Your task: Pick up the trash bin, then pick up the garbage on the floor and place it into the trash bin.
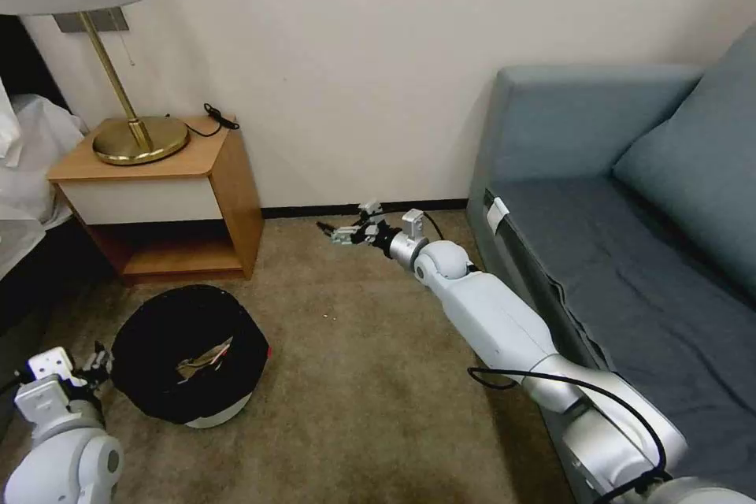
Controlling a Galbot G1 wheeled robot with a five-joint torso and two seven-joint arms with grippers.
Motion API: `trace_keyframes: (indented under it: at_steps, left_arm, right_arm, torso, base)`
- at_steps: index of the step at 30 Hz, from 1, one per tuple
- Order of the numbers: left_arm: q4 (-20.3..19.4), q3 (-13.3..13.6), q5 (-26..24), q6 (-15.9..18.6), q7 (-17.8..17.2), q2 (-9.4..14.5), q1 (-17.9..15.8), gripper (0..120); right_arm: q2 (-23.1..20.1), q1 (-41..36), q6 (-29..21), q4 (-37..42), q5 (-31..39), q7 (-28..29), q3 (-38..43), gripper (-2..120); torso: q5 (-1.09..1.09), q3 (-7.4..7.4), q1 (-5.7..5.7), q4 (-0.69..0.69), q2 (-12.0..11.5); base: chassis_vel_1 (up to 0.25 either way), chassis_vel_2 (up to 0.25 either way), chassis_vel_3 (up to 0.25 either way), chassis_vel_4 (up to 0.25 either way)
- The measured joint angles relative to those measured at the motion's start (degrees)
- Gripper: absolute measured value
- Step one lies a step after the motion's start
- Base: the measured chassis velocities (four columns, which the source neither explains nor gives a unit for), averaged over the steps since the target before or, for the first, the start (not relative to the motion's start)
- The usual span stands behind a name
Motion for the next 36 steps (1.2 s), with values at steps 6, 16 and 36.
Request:
trace_keyframes:
  at_steps: [6,16,36]
  left_arm:
    - [-1.03,2.01,10.17,-7.08,8.7,2.45,0.32,100]
    - [-1.15,9.39,12.11,-7.08,10.44,2.68,-3.8,100]
    - [-0.93,14.32,15.83,-8.46,11.51,-0.07,-3.11,100]
  right_arm:
    - [-1.63,-6.33,-3.07,7.56,6.9,8.91,4.17,100]
    - [-0.03,-15.28,-4.92,14.72,7.23,16.31,13.49,100]
    - [2.27,-21.87,-4.45,17.33,0.58,14.59,15.07,100]
  torso:
    - [0.01,0.0,0.0,-0.03,0.0]
    - [0.0,0.0,-0.01,-0.03,0.0]
    - [0.0,0.0,0.0,-0.01,0.0]
  base:
    - [0.0,0.0,0.0,0.0]
    - [0.0,0.0,0.0,0.0]
    - [0.0,0.0,0.0,0.0]
